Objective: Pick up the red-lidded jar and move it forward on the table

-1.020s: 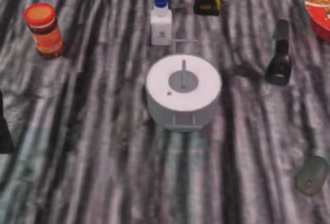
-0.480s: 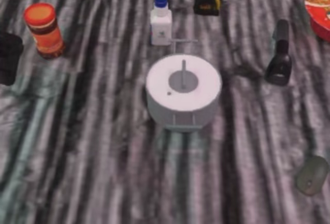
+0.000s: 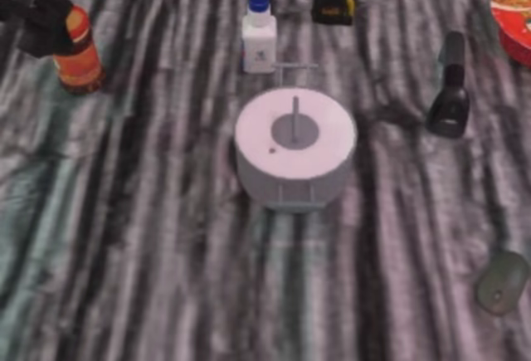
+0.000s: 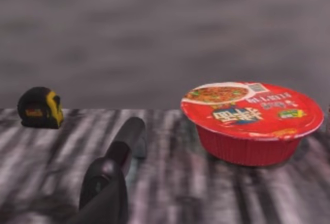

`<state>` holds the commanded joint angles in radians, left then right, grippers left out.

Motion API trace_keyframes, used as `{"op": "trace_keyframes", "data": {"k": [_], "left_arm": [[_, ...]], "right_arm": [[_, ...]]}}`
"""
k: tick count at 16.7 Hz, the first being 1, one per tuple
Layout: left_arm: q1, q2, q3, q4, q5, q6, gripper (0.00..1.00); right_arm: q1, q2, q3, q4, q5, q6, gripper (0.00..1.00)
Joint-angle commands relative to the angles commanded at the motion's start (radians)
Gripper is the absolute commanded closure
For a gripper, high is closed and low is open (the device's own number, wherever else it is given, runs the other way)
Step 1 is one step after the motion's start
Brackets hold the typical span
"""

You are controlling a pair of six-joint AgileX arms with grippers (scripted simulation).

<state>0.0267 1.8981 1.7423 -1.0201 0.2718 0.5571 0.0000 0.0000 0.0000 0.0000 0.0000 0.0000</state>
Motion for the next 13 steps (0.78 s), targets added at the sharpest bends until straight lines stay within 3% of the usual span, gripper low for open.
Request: {"op": "trace_keyframes", "data": {"k": [8,13], "left_arm": [[0.039,0.551,0.625,-0.225,0.031,0.195,0.0],[0.051,0.678,0.813,-0.263,0.037,0.25,0.0]], "right_arm": [[0.0,0.0,0.0,0.0,0.0,0.0,0.0],[0.0,0.0,0.0,0.0,0.0,0.0,0.0]]}}
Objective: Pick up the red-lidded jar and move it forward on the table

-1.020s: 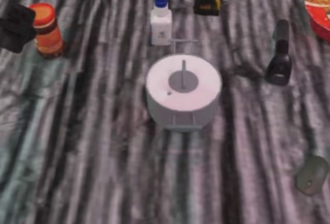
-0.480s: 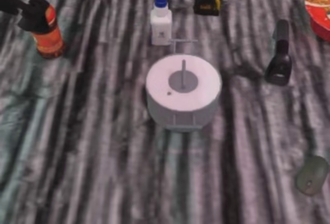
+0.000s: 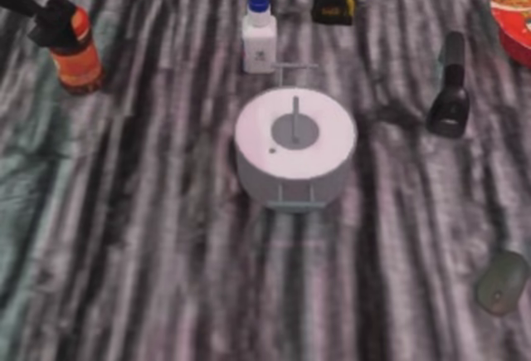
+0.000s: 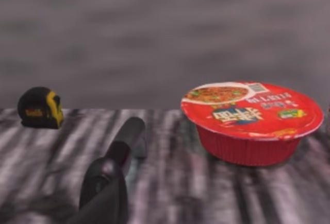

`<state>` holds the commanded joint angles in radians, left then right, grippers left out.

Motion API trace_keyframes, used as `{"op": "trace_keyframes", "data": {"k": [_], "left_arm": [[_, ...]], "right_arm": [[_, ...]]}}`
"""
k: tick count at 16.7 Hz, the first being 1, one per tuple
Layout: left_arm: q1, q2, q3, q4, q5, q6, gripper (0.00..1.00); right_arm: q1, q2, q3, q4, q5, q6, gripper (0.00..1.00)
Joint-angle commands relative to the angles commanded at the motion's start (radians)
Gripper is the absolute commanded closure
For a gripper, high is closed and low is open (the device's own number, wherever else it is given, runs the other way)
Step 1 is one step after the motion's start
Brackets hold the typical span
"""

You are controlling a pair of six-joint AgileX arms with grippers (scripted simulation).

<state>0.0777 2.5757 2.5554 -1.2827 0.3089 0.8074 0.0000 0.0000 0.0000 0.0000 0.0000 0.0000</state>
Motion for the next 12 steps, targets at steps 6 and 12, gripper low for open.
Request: {"op": "trace_keyframes", "data": {"k": [6,12], "left_arm": [[-0.006,0.004,0.007,0.0,0.0,0.002,0.0],[-0.023,0.05,-0.061,0.122,-0.005,-0.021,0.0]], "right_arm": [[0.0,0.0,0.0,0.0,0.0,0.0,0.0],[0.0,0.0,0.0,0.0,0.0,0.0,0.0]]}}
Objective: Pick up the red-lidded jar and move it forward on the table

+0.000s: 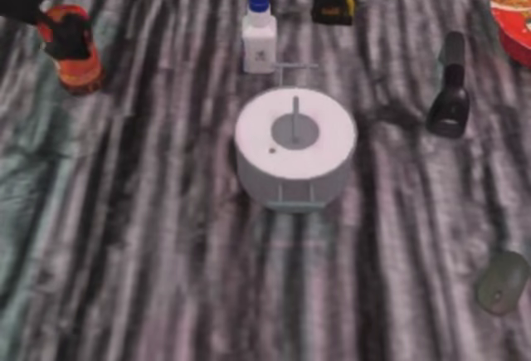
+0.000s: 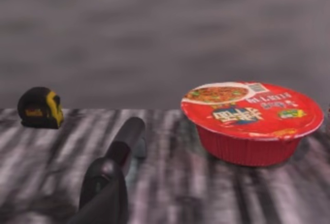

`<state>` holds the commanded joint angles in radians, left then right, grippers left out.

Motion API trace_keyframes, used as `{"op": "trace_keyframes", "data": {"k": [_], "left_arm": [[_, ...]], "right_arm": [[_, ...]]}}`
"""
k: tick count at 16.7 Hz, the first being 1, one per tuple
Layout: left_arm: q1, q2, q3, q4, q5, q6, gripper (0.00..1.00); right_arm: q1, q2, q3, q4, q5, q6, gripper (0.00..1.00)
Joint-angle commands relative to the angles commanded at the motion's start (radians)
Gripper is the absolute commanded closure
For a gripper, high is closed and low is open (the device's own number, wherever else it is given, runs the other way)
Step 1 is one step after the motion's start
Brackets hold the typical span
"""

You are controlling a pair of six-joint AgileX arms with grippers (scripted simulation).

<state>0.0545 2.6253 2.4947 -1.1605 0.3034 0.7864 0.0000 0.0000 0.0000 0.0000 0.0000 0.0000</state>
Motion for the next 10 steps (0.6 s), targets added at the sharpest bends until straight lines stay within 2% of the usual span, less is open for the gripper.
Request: {"op": "trace_keyframes", "data": {"k": [5,10], "left_arm": [[-0.004,0.009,-0.013,0.021,-0.001,-0.004,0.0],[-0.004,0.009,-0.013,0.021,-0.001,-0.004,0.38]], "right_arm": [[0.0,0.0,0.0,0.0,0.0,0.0,0.0],[0.0,0.0,0.0,0.0,0.0,0.0,0.0]]}}
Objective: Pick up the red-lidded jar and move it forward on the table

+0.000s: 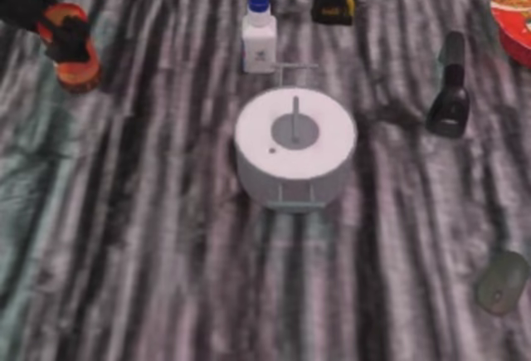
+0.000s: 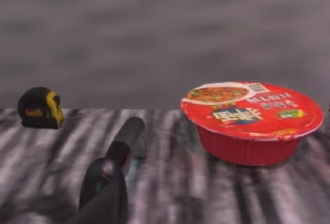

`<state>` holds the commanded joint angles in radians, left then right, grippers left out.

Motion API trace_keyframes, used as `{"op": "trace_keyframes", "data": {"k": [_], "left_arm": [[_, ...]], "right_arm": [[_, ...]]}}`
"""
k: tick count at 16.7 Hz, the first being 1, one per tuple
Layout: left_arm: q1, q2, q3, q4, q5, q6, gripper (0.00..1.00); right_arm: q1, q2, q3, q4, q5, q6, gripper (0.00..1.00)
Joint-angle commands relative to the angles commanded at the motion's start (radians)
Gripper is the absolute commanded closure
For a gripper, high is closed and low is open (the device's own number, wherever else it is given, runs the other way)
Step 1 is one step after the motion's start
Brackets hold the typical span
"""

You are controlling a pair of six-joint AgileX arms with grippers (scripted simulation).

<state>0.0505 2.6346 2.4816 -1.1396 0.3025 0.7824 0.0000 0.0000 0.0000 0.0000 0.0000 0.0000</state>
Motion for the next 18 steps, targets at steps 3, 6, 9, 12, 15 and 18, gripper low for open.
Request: {"op": "trace_keyframes", "data": {"k": [3,6,9,12,15,18], "left_arm": [[0.0,0.0,0.0,0.0,0.0,0.0,0.6],[0.0,0.0,0.0,0.0,0.0,0.0,0.83],[0.0,0.0,0.0,0.0,0.0,0.0,1.0],[0.0,0.0,0.0,0.0,0.0,0.0,1.0],[0.0,0.0,0.0,0.0,0.0,0.0,1.0],[0.004,-0.003,-0.002,0.0,-0.001,0.001,1.0]], "right_arm": [[0.0,0.0,0.0,0.0,0.0,0.0,0.0],[0.0,0.0,0.0,0.0,0.0,0.0,0.0],[0.0,0.0,0.0,0.0,0.0,0.0,0.0],[0.0,0.0,0.0,0.0,0.0,0.0,0.0],[0.0,0.0,0.0,0.0,0.0,0.0,0.0],[0.0,0.0,0.0,0.0,0.0,0.0,0.0]]}}
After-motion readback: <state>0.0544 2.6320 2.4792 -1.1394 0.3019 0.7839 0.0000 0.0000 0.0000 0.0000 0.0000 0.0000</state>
